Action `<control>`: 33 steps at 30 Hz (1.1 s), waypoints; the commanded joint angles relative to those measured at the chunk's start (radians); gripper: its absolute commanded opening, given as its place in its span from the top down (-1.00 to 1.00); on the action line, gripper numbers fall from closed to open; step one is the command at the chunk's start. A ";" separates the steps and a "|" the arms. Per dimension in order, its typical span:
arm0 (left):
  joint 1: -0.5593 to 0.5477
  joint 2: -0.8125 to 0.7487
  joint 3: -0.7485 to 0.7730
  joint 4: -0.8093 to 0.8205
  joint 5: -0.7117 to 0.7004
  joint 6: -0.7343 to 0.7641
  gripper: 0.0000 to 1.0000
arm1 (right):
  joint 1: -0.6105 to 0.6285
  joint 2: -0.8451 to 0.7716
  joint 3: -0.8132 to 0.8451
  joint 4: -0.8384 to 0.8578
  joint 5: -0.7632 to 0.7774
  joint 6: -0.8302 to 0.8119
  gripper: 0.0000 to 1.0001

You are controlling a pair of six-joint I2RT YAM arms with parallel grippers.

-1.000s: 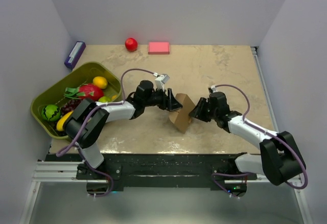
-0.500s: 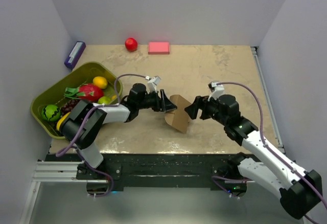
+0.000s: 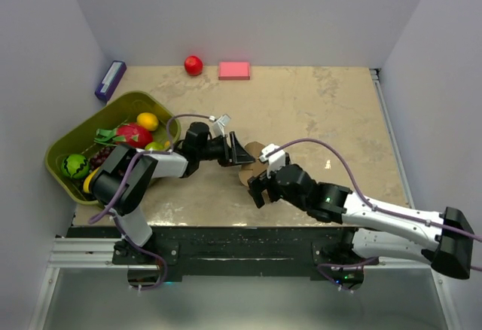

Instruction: Fold the paper box

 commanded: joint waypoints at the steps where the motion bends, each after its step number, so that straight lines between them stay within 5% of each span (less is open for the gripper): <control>1: 0.004 0.038 -0.061 -0.105 0.041 -0.040 0.77 | 0.114 0.107 0.084 0.035 0.249 -0.069 -0.97; 13: 0.025 0.021 -0.087 -0.095 0.060 -0.087 0.83 | 0.257 0.383 0.112 0.129 0.562 -0.078 -0.98; 20: 0.038 0.019 -0.108 -0.064 0.078 -0.110 0.83 | 0.267 0.598 0.250 -0.038 0.705 0.043 -0.94; 26: 0.039 0.001 -0.114 -0.059 0.081 -0.107 0.79 | 0.266 0.702 0.328 -0.149 0.752 0.101 -0.40; 30: 0.039 -0.008 -0.113 -0.058 0.077 -0.109 0.48 | 0.267 0.706 0.333 -0.141 0.729 0.074 -0.09; 33: 0.039 -0.024 -0.111 -0.059 0.069 -0.107 0.04 | 0.266 0.704 0.327 -0.109 0.705 0.039 0.02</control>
